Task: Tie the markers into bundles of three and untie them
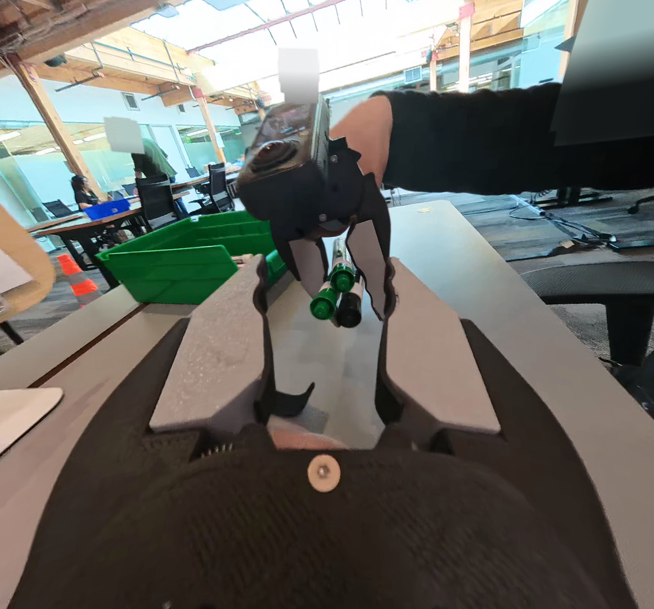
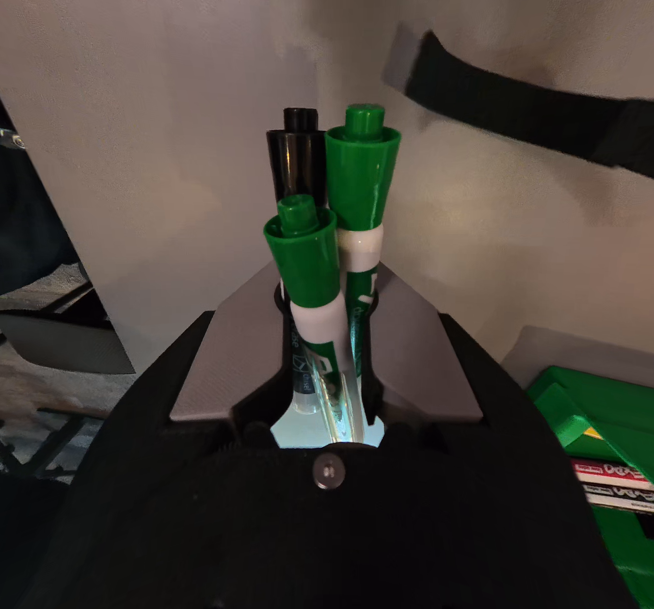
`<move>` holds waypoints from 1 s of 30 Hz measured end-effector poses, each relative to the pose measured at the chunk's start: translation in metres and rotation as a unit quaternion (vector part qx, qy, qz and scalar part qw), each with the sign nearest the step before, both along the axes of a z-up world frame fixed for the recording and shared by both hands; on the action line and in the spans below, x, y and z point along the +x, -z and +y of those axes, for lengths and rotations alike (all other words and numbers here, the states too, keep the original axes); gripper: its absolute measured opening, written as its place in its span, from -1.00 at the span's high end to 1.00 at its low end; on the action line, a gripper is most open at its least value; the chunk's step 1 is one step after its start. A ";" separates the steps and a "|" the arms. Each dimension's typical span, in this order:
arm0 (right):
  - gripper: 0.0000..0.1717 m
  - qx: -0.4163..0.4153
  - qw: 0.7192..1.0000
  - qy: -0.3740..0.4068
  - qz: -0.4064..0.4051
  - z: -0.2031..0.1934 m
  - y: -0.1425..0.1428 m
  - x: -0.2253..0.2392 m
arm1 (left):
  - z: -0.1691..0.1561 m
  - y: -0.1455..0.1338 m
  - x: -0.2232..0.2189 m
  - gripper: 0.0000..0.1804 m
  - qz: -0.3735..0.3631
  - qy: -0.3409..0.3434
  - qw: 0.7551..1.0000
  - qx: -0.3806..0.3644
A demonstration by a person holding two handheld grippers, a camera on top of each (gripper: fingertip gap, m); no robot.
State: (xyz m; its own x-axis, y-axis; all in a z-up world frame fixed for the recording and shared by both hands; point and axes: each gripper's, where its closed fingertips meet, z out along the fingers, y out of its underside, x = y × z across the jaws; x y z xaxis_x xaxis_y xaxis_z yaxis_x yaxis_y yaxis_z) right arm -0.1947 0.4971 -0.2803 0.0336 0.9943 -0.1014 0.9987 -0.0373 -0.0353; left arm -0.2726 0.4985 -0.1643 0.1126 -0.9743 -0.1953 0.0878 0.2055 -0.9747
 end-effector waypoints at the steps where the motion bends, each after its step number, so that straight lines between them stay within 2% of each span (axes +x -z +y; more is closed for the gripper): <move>1: 0.57 0.001 1.000 0.005 0.001 0.003 0.000 0.004 | 0.002 0.000 -0.007 0.26 0.006 0.000 1.000 -0.003; 5: 0.57 0.007 1.000 0.029 -0.003 0.015 0.003 0.019 | 0.025 0.026 -0.027 0.21 0.079 -0.033 0.996 -0.007; 11: 0.57 -0.007 0.999 0.053 -0.006 0.023 0.020 0.036 | 0.049 0.072 -0.037 0.16 0.205 -0.026 0.977 -0.046; 17: 0.57 -0.013 0.998 0.056 -0.009 0.028 0.022 0.040 | 0.069 0.097 -0.022 0.13 0.287 0.051 0.948 -0.125; 21: 0.57 -0.019 0.998 0.055 -0.012 0.029 0.023 0.041 | 0.074 0.110 -0.008 0.13 0.333 0.082 0.934 -0.099; 23: 0.57 -0.017 0.998 0.050 -0.019 0.029 0.023 0.041 | 0.070 0.118 -0.006 0.04 0.358 0.099 0.924 -0.091; 25: 0.57 -0.017 0.998 0.047 -0.027 0.029 0.023 0.041 | 0.077 0.130 -0.003 0.03 0.390 0.086 0.914 -0.071; 28: 0.57 -0.015 0.998 0.045 -0.035 0.030 0.023 0.041 | 0.083 0.135 0.008 0.11 0.405 0.078 0.910 -0.040; 30: 0.57 -0.016 0.998 0.051 -0.035 0.031 0.023 0.040 | 0.086 0.131 0.015 0.35 0.392 0.073 0.917 -0.022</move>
State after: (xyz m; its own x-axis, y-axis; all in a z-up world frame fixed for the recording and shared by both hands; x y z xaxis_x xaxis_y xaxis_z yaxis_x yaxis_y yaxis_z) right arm -0.1545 0.5278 -0.3036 0.1431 0.9816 -0.1262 0.9895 -0.1395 0.0375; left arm -0.2576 0.5849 -0.2954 -0.1781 -0.9766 -0.1205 -0.6193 0.2064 -0.7576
